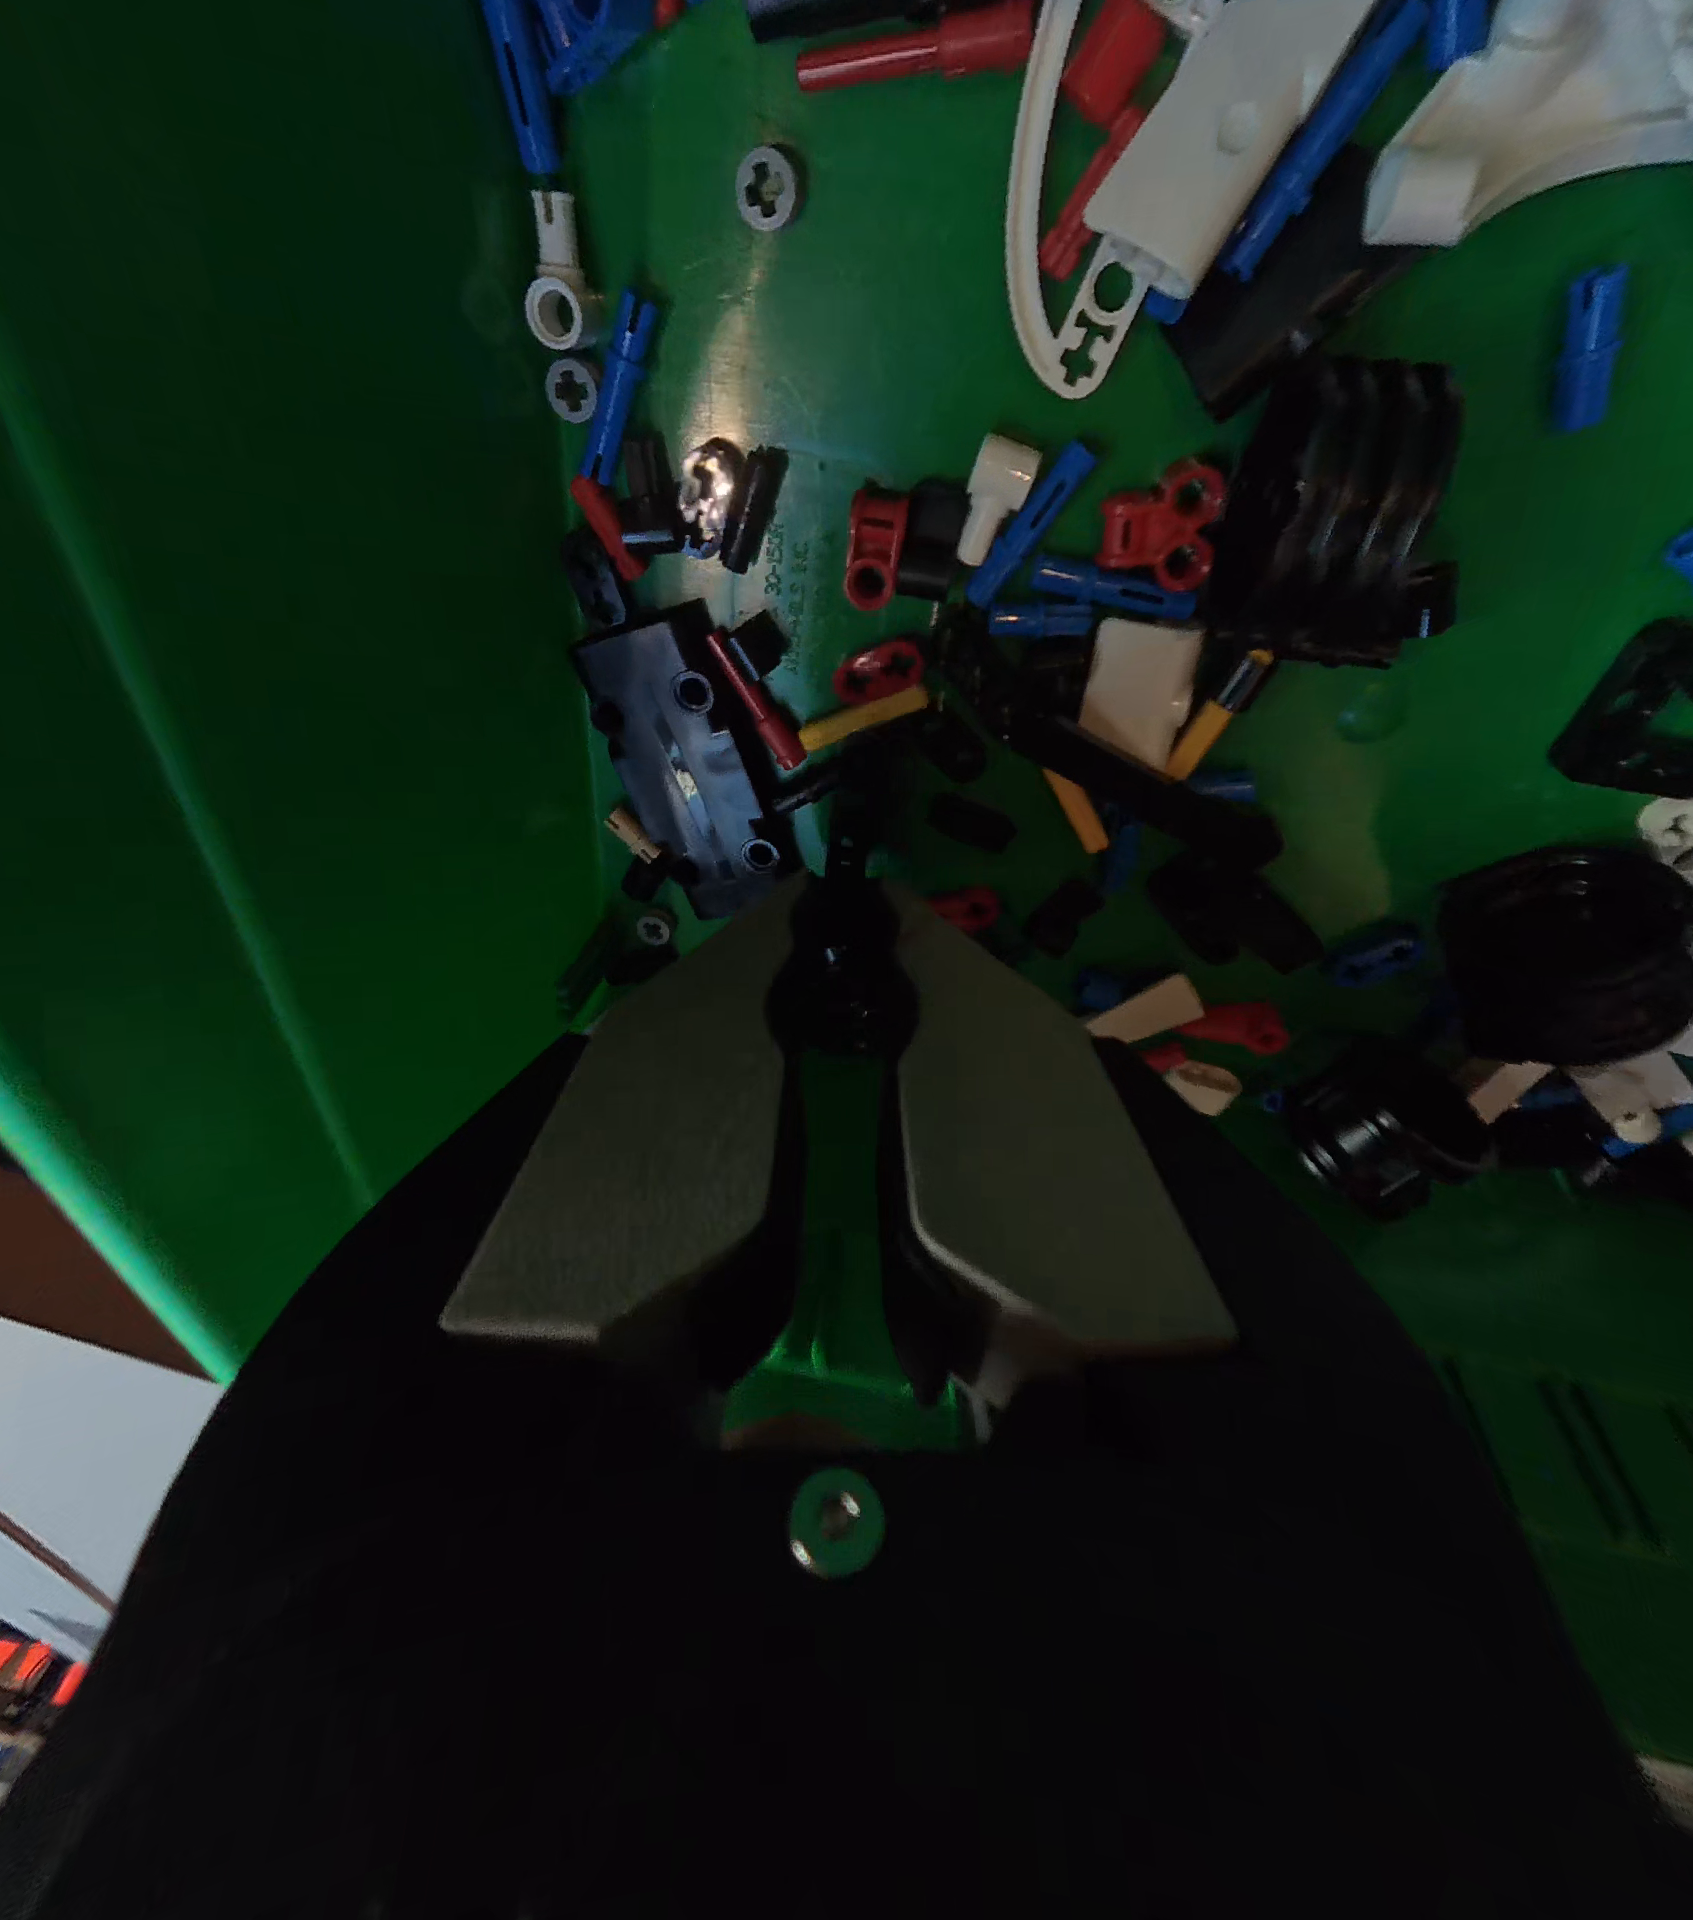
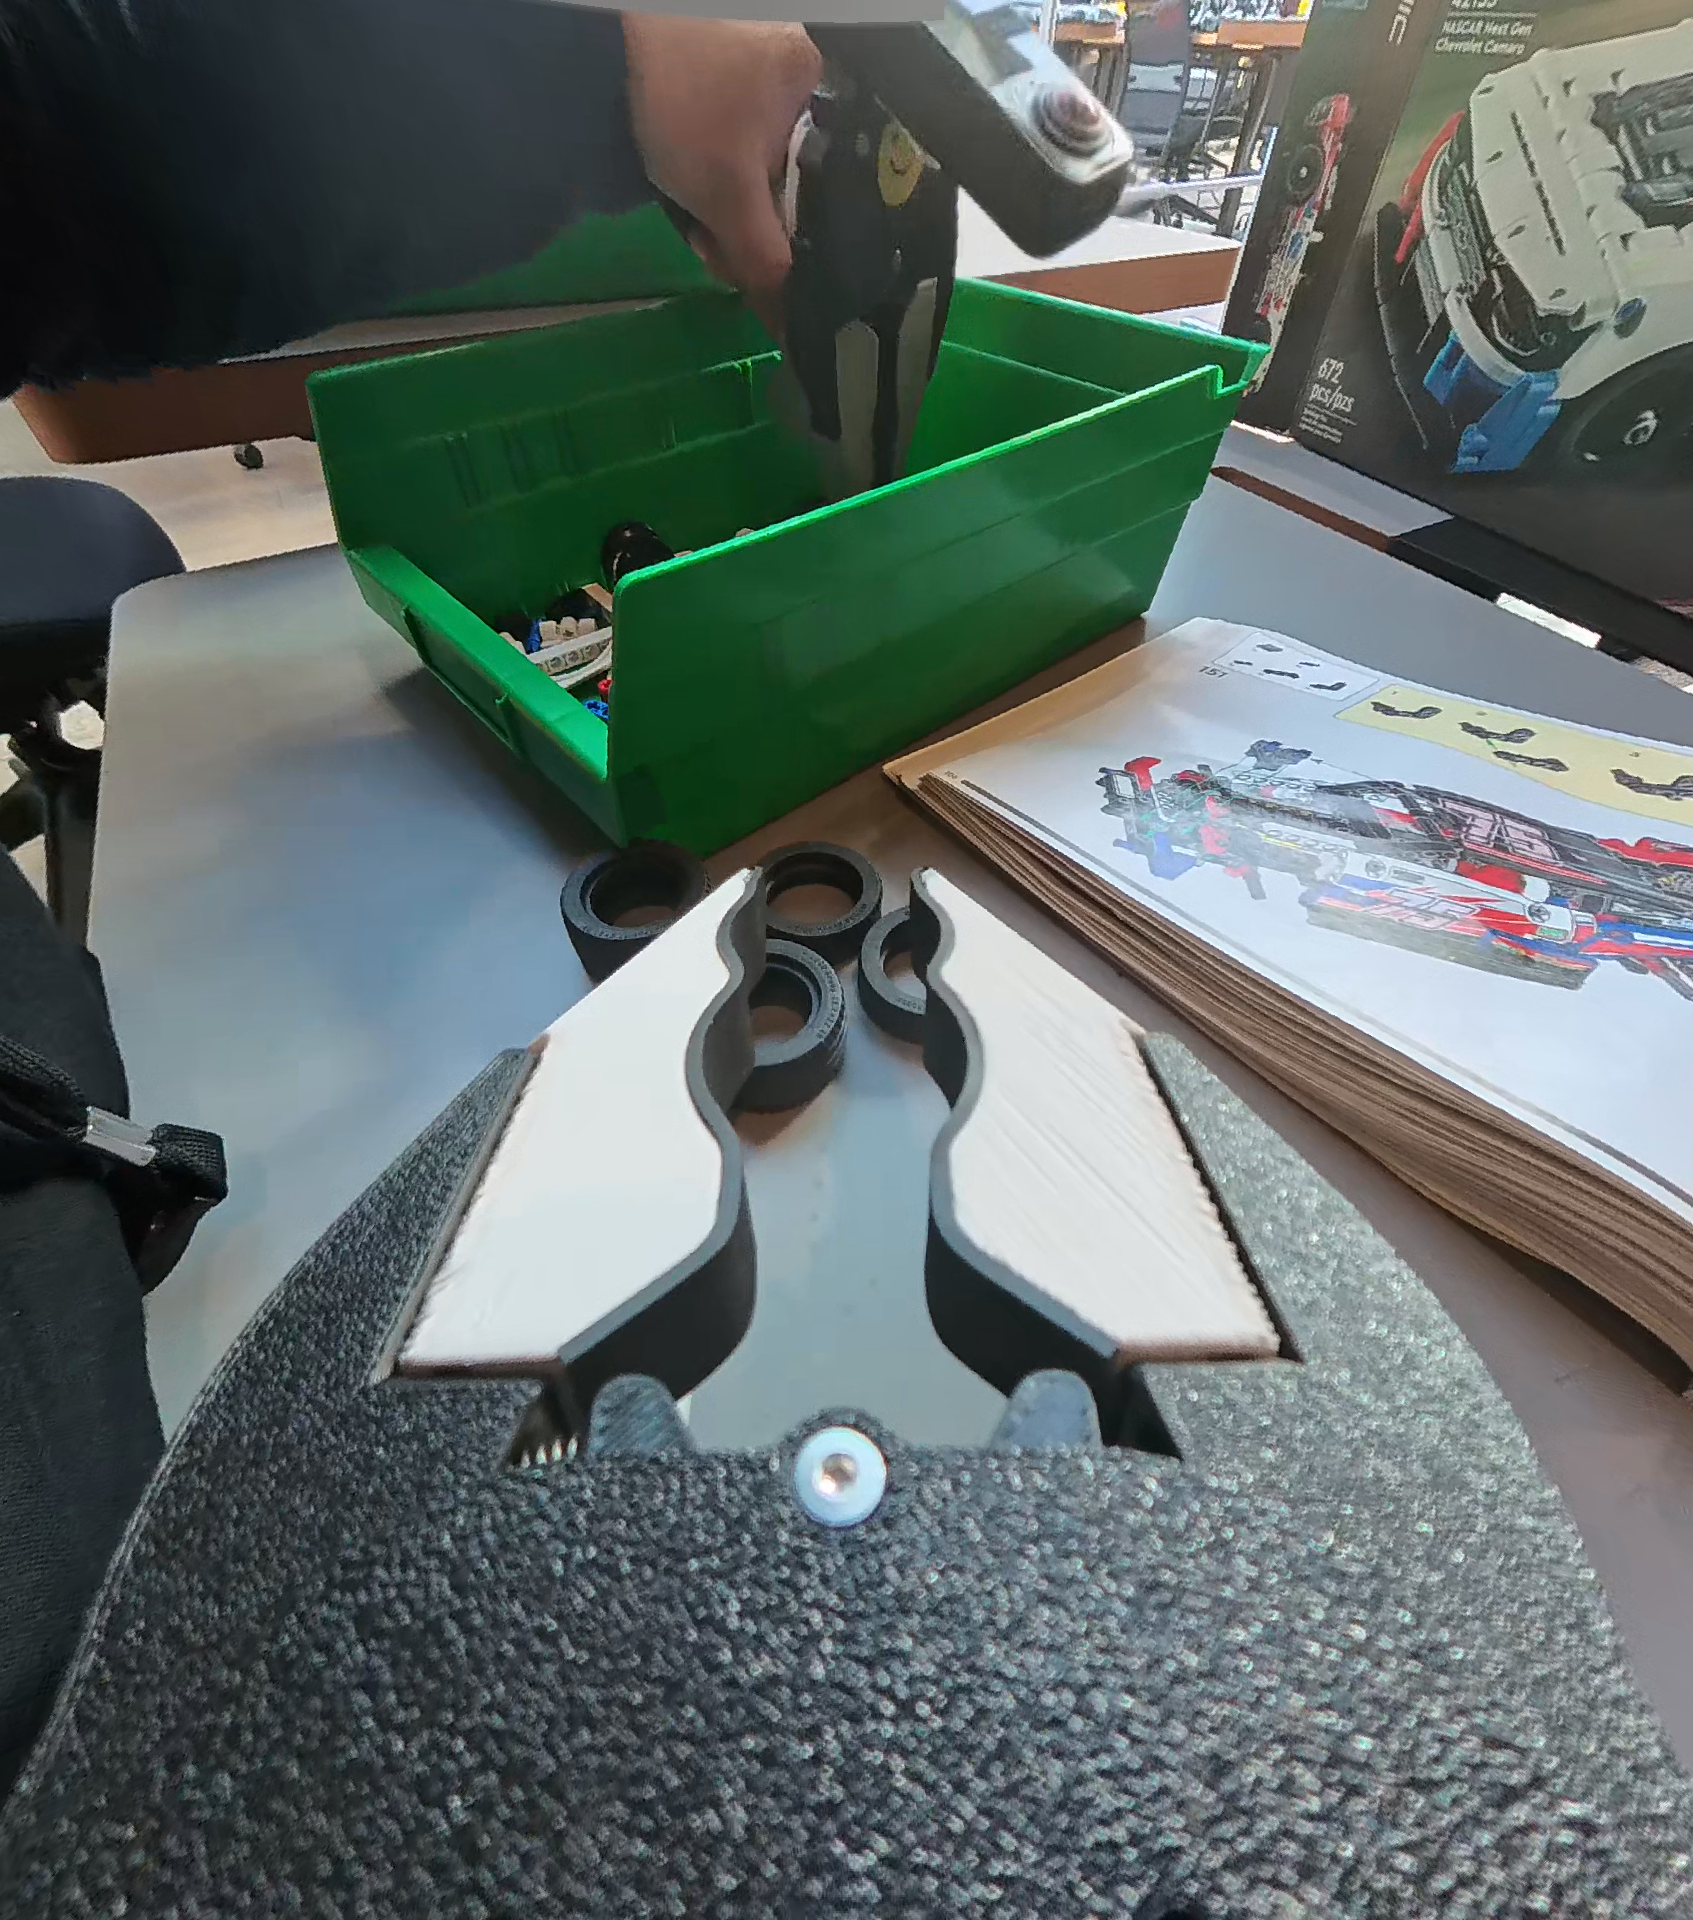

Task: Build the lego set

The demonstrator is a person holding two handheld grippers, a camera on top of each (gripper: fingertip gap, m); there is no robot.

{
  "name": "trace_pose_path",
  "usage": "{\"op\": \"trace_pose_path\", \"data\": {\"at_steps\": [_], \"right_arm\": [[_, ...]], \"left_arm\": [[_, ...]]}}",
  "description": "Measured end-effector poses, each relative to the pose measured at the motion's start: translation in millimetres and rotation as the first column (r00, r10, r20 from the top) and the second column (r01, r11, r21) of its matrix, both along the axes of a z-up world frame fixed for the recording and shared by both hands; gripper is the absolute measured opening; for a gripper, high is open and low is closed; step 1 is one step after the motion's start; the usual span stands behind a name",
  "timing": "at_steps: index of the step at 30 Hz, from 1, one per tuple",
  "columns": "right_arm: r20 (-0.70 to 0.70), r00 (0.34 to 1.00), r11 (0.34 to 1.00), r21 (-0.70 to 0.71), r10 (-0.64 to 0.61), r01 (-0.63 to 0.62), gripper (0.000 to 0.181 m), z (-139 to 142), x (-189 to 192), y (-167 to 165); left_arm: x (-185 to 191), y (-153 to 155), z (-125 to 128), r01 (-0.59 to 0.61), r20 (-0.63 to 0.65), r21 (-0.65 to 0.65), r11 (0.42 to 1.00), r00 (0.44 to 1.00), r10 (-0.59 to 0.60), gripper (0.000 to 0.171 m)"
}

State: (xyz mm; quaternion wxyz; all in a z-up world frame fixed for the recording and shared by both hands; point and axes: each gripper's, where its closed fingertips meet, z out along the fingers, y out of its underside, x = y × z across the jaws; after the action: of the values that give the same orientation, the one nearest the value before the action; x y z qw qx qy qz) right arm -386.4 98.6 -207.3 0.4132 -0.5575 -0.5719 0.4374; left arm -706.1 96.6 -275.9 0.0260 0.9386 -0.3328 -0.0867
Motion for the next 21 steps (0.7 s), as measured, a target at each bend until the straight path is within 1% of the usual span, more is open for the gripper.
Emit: {"op": "trace_pose_path", "data": {"at_steps": [2,3,6,10,12,17,19,21], "right_arm": [[0.001,1.000,1.000,-0.003,0.000,0.000,0.026,-1,0,0],[0.002,1.000,1.000,-0.004,0.000,0.000,0.026,-1,0,1],[0.002,1.000,1.000,-0.010,0.000,0.000,0.026,-1,-1,2],[-0.009,1.000,1.000,-0.030,0.005,-0.006,0.026,1,-5,4],[-0.012,1.000,0.999,-0.032,0.010,-0.010,0.026,2,-7,4],[-0.031,0.999,0.999,-0.037,0.029,-0.030,0.026,7,-15,1],[-0.046,0.998,0.998,-0.041,0.041,-0.043,0.026,12,-21,-1],[-0.059,0.996,0.997,-0.046,0.063,-0.066,0.026,17,-27,-4]], "left_arm": [[1,1,7,-0.012,0.007,0.047,0.999,1.000,0.012,0.006],[1,1,11,-0.017,0.007,0.073,0.997,1.000,0.017,0.009],[1,-1,25,-0.036,-0.008,0.156,0.987,0.999,0.038,0.006],[13,-2,48,-0.056,0.005,0.301,0.952,0.998,0.057,0.006],[25,-2,60,-0.080,0.033,0.383,0.920,0.997,0.073,0.006],[73,-2,87,-0.169,0.170,0.574,0.802,0.982,0.085,0.006],[95,-5,94,-0.200,0.228,0.621,0.758,0.971,0.070,0.006],[109,-8,97,-0.222,0.255,0.654,0.723,0.965,0.066,0.006]]}}
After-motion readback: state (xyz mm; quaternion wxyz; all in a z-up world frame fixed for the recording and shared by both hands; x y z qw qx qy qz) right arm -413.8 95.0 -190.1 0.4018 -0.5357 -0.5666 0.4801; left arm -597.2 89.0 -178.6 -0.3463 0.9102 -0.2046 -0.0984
